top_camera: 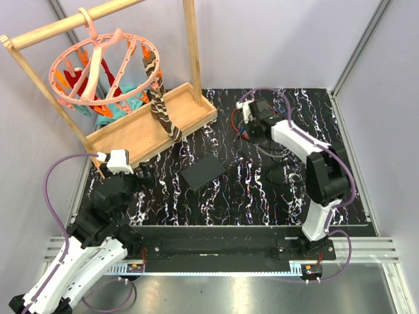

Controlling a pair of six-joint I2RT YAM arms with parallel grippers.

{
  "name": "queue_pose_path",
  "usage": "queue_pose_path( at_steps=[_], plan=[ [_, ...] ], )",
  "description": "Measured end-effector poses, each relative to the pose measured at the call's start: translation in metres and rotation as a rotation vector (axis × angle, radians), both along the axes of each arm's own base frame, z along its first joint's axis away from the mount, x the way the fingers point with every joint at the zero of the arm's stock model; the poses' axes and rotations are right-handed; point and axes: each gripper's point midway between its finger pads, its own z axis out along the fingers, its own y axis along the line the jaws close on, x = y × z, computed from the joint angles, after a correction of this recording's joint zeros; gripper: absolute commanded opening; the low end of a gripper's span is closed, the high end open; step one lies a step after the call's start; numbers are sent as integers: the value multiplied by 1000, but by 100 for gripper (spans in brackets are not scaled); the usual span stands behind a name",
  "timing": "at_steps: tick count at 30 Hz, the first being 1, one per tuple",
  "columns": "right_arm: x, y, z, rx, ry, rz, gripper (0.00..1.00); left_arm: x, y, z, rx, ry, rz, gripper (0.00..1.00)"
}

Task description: Insert the plug into the switch port

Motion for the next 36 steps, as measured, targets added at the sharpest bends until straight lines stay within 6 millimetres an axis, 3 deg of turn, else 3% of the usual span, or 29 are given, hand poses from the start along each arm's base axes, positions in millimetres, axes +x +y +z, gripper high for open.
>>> queue_pose_path(
  at_steps=[4,8,11,13,14,16,20,22,25,28,31,33,34,36],
  plan=[
    [18,-39,50,-11,-91,-92,10,0,0,0,2,0,-1,99],
    [35,-70,122,2,-245,-181,10,0,0,0,5,0,-5,99],
    [33,-72,163,58,-330,-196,9,0,-1,-1,6,2,-7,99],
    [24,-63,173,125,-337,-173,4,0,-2,-1,6,4,-12,99],
    [18,-56,171,168,-324,-163,0,0,-2,-1,6,5,-13,99],
    [2,-44,146,231,-262,-142,0,0,-3,-1,5,5,-16,99],
    [-51,-35,50,285,13,-168,0,0,-4,-1,4,7,-23,99],
    [-76,-38,22,273,112,-193,0,0,-4,-1,3,7,-25,99],
    [-86,-41,23,273,129,-213,0,1,-7,-3,6,16,-34,99],
    [-79,-44,69,299,21,-214,0,2,-11,-6,15,29,-53,99],
    [-62,-44,152,362,-178,-204,0,2,-13,-7,19,37,-65,99],
    [-57,-43,217,424,-320,-187,0,2,-14,-8,18,37,-70,99],
    [-60,-42,258,471,-408,-174,0,2,-14,-8,18,37,-72,99],
    [-67,-42,283,505,-458,-162,0,2,-15,-8,18,37,-75,99]
  ],
)
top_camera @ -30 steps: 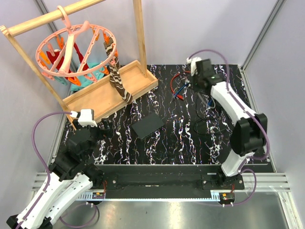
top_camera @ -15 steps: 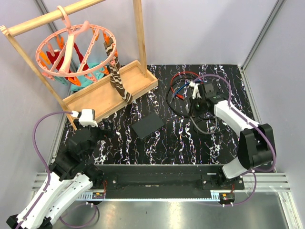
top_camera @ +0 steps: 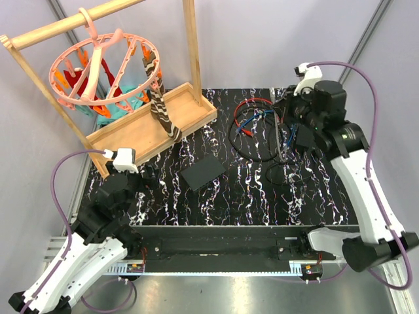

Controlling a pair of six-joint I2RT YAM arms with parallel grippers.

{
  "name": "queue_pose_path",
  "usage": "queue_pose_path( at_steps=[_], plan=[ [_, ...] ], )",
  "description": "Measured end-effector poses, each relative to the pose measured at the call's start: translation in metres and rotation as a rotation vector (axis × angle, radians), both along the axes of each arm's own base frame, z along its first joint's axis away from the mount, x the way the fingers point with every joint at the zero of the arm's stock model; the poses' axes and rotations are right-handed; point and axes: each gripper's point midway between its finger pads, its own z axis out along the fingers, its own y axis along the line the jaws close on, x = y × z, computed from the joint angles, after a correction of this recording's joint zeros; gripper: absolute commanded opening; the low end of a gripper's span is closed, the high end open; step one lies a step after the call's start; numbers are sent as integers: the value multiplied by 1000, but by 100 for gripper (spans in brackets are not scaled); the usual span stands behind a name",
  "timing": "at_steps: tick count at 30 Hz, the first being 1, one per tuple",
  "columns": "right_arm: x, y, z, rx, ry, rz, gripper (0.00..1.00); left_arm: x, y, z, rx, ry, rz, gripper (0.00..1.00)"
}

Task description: Insert the plug into the switch port

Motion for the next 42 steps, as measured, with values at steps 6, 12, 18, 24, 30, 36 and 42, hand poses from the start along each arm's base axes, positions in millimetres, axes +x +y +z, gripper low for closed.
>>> queue_pose_path(
  at_steps=[6,12,18,24,30,36,42],
  plan=[
    [-36,42,-15,59,38,127,0,0,-2,-1,-1,3,-13,99],
    [-84,98,-169,75,373,255,0,0,-11,-6,-16,34,-42,99],
    [-133,117,-261,184,554,292,0,3,-36,-11,-116,83,-102,99],
    [-133,151,-260,327,518,373,0,7,-85,-36,-275,221,-212,99],
    [-132,172,-261,403,502,432,0,13,-127,-57,-416,364,-266,94],
    [-141,185,-261,417,500,485,0,20,-154,-64,-505,423,-281,89],
    [-153,193,-262,391,491,530,0,18,-164,-85,-521,512,-252,79]
  ],
)
